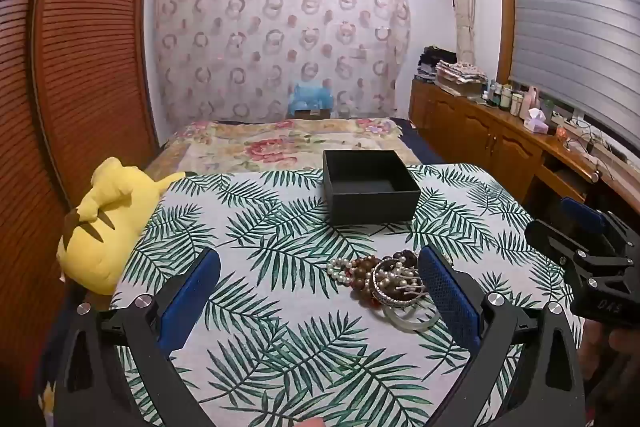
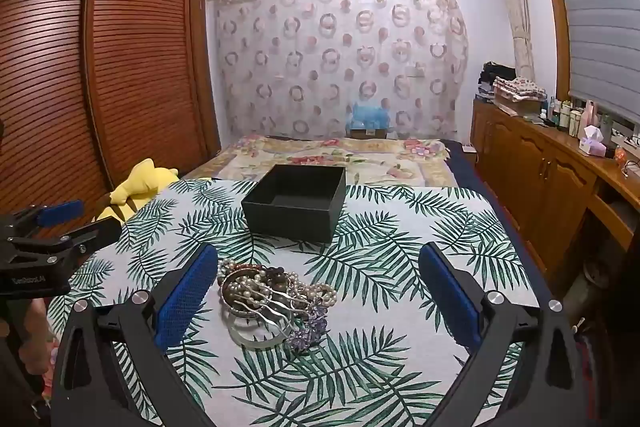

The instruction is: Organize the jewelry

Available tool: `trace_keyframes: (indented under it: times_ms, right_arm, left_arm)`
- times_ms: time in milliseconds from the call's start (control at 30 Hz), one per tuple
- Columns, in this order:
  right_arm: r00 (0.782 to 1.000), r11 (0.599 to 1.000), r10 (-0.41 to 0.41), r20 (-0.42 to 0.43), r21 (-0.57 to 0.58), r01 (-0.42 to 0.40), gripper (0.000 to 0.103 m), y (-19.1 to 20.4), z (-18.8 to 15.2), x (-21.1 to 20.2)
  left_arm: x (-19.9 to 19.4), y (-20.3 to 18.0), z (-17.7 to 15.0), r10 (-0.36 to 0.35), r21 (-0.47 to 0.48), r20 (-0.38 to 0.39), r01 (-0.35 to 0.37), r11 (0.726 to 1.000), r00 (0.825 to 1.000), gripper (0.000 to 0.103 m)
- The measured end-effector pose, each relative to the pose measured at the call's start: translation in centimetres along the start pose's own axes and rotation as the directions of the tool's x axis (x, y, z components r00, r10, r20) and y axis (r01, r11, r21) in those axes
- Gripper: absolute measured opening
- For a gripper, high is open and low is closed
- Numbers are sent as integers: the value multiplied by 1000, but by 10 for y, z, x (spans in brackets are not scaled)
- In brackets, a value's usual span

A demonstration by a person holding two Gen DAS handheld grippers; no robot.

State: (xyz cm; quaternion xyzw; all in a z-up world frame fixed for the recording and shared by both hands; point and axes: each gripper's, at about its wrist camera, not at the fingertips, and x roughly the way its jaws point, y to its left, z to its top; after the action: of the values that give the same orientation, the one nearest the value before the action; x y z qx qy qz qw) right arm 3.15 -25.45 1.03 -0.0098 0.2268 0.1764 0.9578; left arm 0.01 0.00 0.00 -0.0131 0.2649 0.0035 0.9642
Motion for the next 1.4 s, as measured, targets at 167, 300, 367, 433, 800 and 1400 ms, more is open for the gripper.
trace_keyframes:
  times_ms: [167,300,367,433,800,1400]
  right_arm:
    - [1000,1000,-1,0,-1,1,101,0,0,-1]
    - [1000,1000,-1,1,-1,1,101,0,0,-1]
    - [1000,1000,-1,1,-2,1,101,0,0,-1]
    - [1000,1000,0,0,-2,0,101,0,0,-1]
    - [1000,1000,0,2,-1,0,101,1,0,-1]
    - [1000,1000,0,4,-1,0,101,1,0,-1]
  left_arm:
    - [0,0,0,-1,0,-1,1,1000,1000,96]
    - [0,0,0,1,3,0,-1,1000,1000,96]
    - [0,-1,0,1,3,2,-1,1000,1000,96]
    - [1,-1,0,2,3,3,-2,1000,1000,96]
    - [-4,-1,3,2,0,9,-2,1000,1000,96]
    - [-5,0,3,2,2,14,-2,1000,1000,96]
